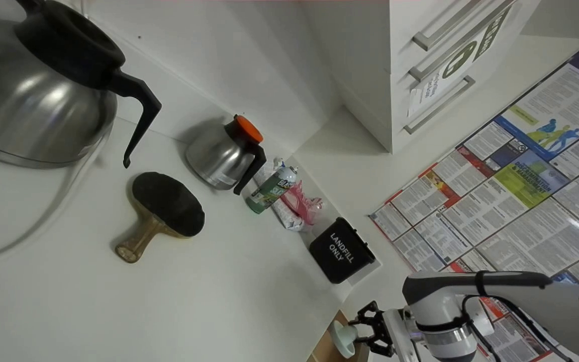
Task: Open the topmost drawer on the right then place the white object on the counter inside the drawer
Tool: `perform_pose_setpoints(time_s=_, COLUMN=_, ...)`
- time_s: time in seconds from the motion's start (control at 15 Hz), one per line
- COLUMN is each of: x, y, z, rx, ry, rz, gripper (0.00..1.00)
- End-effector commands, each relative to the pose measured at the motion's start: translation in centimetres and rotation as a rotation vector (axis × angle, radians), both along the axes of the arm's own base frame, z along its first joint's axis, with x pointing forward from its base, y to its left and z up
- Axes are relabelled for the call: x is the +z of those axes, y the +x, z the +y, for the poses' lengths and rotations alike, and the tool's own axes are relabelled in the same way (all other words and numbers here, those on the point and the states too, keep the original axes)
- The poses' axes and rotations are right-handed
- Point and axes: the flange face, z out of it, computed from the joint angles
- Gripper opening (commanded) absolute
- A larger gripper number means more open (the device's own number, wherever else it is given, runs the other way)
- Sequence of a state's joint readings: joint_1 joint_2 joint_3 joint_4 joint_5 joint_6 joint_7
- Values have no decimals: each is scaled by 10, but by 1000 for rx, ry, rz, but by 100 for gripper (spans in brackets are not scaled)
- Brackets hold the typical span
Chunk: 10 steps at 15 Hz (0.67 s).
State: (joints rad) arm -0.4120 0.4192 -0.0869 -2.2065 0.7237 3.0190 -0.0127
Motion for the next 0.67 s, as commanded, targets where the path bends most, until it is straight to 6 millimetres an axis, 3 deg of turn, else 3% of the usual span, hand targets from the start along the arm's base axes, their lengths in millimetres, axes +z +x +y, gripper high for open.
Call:
perform_pose_setpoints(time_s=0.0, x=-32, y=9, z=-11, rx=-43, ry=-10, rz=-1, gripper=22)
perform_pose_setpoints(time_s=0.13, x=-46, y=12, z=-14, rx=-49, ry=-19, rz=4, gripper=22)
perform_pose_setpoints(time_s=0.2, x=-52, y=14, z=-15, rx=-47, ry=-25, rz=6, gripper=34)
perform_pose_setpoints(time_s=0.27, x=-55, y=16, z=-15, rx=-47, ry=-31, rz=3, gripper=71)
perform_pose_setpoints(time_s=0.33, x=-57, y=19, z=-15, rx=-48, ry=-37, rz=-4, gripper=73)
perform_pose_setpoints(time_s=0.6, x=-41, y=27, z=-10, rx=-43, ry=-56, rz=-52, gripper=99)
